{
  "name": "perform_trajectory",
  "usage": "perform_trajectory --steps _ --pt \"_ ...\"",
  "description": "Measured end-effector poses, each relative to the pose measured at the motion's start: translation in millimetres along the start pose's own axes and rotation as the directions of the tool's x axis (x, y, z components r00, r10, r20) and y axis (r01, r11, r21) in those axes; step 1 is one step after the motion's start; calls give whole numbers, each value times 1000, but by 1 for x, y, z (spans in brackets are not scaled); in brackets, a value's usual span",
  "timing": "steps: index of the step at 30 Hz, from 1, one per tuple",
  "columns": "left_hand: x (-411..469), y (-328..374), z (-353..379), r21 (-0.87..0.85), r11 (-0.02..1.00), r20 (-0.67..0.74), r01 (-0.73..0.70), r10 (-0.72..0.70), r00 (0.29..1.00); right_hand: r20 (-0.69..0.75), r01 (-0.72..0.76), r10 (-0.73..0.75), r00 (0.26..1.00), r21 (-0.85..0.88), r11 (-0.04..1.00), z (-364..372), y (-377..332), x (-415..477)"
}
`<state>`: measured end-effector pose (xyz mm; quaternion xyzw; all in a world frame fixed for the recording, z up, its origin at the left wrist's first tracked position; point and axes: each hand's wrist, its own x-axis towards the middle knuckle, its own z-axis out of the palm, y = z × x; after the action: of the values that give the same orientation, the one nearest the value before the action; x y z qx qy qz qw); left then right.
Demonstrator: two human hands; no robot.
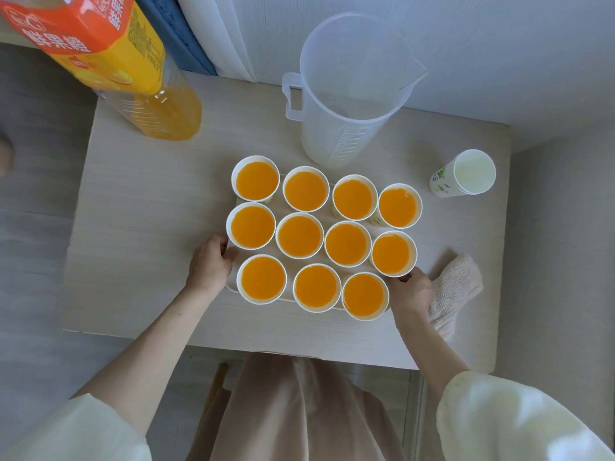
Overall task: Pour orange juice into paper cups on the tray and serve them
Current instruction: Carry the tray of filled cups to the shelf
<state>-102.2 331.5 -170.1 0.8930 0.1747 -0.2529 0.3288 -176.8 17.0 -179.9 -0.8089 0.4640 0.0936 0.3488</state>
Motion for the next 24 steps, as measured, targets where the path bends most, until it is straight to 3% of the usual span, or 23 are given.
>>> perform_trajectory --steps 16,24 --pt "-22 -5 30 67 995 -307 -76 93 947 -187 189 -183 965 15 982 11 13 -16" --pt "-23 -12 43 16 993 -367 -115 113 923 -268 270 -249 930 43 962 22 19 -21"
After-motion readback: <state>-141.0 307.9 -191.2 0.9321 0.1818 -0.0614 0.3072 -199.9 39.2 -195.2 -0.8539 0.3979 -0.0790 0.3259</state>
